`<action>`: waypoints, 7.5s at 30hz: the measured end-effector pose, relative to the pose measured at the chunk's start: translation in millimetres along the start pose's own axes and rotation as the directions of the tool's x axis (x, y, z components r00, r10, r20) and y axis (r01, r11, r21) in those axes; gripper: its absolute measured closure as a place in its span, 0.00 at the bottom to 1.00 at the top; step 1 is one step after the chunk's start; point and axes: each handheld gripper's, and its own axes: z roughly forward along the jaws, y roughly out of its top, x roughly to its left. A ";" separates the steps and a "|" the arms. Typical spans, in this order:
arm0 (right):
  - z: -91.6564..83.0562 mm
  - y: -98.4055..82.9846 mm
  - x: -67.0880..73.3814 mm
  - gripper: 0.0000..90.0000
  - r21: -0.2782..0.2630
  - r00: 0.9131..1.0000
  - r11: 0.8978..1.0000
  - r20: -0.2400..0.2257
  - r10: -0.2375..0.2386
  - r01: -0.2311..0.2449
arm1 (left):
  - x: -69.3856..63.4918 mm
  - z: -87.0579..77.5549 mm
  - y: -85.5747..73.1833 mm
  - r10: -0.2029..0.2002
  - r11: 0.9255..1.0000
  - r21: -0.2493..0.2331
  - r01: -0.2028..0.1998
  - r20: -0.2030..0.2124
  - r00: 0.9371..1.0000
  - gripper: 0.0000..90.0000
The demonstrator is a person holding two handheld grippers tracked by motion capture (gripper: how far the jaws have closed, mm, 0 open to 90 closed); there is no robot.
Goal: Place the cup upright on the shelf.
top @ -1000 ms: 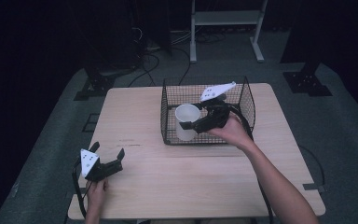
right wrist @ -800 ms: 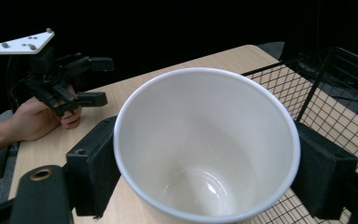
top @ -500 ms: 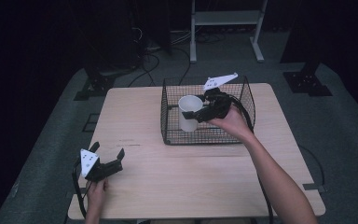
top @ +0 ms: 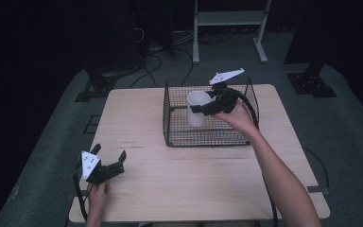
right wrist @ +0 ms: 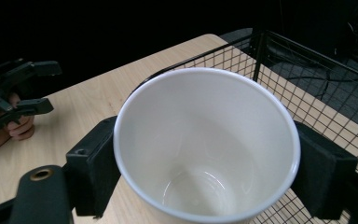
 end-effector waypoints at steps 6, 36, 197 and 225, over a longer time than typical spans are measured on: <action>3.5 -0.2 -9.8 0.21 0.015 1.000 1.000 0.020 0.018 -0.019 | 0.0 0.0 0.0 -0.001 1.000 0.000 0.001 0.000 1.000 0.00; 28.5 -18.5 -47.8 0.21 0.069 0.990 0.990 0.080 0.114 -0.120 | 0.6 -0.1 -0.1 -0.006 1.000 -0.003 0.006 0.001 1.000 0.00; -56.7 -96.7 12.3 0.15 0.026 0.998 0.999 -0.056 -0.019 0.020 | 3.3 -1.3 -0.5 -0.033 0.999 -0.010 0.033 0.002 0.999 0.00; -77.4 -141.1 13.6 0.15 0.018 0.999 1.000 -0.036 0.014 -0.014 | 3.2 -1.5 -0.5 -0.030 1.000 -0.008 0.030 0.002 1.000 0.00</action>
